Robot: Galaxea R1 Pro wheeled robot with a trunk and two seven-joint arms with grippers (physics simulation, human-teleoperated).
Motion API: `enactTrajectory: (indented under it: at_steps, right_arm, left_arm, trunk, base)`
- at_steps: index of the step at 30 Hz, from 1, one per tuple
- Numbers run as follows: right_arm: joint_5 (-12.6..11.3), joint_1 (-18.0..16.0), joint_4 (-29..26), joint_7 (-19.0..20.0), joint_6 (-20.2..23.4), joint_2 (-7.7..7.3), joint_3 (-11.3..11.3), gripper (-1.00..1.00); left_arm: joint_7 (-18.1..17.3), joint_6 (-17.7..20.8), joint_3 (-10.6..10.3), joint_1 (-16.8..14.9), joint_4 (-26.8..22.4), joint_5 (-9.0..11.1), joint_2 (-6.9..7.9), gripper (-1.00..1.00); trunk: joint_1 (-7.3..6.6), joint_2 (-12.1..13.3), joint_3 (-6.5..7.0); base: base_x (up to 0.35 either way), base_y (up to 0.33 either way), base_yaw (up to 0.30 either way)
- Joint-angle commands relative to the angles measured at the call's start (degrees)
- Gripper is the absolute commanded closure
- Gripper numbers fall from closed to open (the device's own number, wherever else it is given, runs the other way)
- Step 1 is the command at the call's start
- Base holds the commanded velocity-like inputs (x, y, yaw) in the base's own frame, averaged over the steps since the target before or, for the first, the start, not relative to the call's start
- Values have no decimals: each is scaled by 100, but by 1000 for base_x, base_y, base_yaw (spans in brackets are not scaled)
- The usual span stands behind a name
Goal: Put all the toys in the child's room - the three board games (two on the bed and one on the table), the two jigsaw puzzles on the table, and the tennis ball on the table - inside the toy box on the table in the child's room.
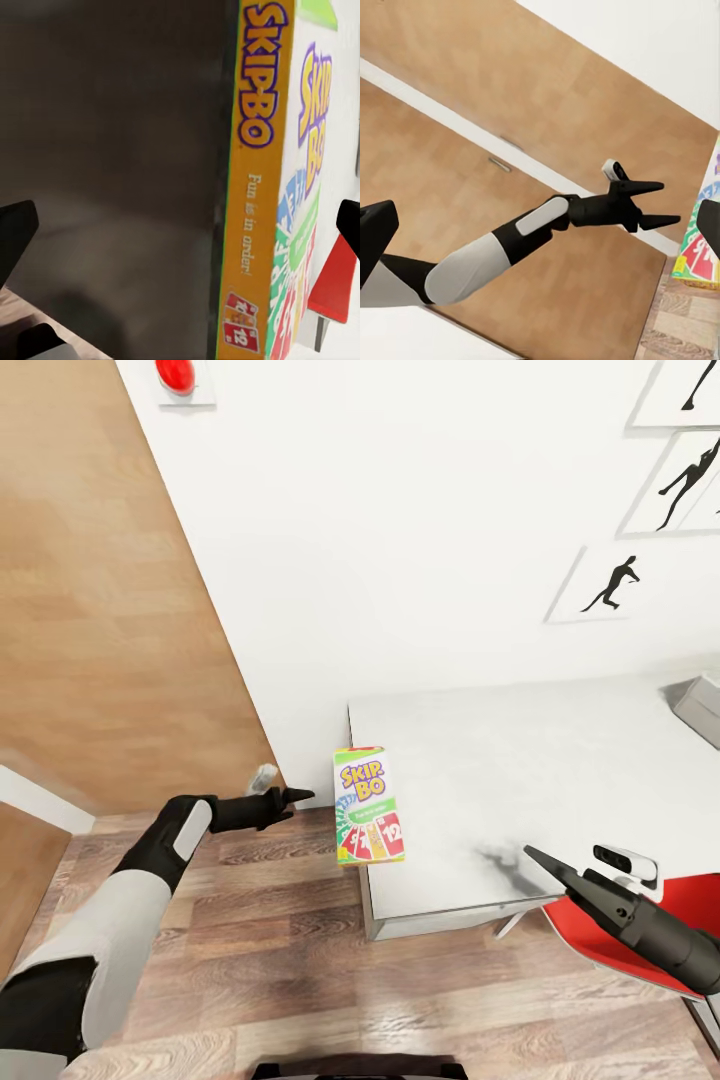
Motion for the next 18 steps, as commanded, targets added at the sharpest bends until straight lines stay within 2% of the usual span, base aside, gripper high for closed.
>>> enactTrajectory:
  at_steps: [1, 5, 11, 18]
  right_arm:
    - [-22, -3, -1, 3, 45, -2, -35, -100]
    - [-11, -3, -1, 4, 46, 0, -120, -100]
    - [-2, -3, -1, 5, 47, 1, -156, -100]
    - [9, -3, 4, 5, 47, 1, -154, -100]
  left_arm:
    - [-5, 3, 4, -16, 24, -13, -19, -100]
    - [2, -25, -14, -30, 56, -10, -41, -100]
    - [-189, -40, -76, -27, 53, -12, -46, -100]
    - [-474, -36, -396, -27, 48, -9, -6, -100]
  trunk:
    - [3, -9, -8]
    - [3, -9, -9]
    - [3, -9, -15]
    - [3, -9, -16]
  base:
    - [0, 0, 0]
    - [0, 0, 0]
    - [0, 0, 0]
    - [0, 0, 0]
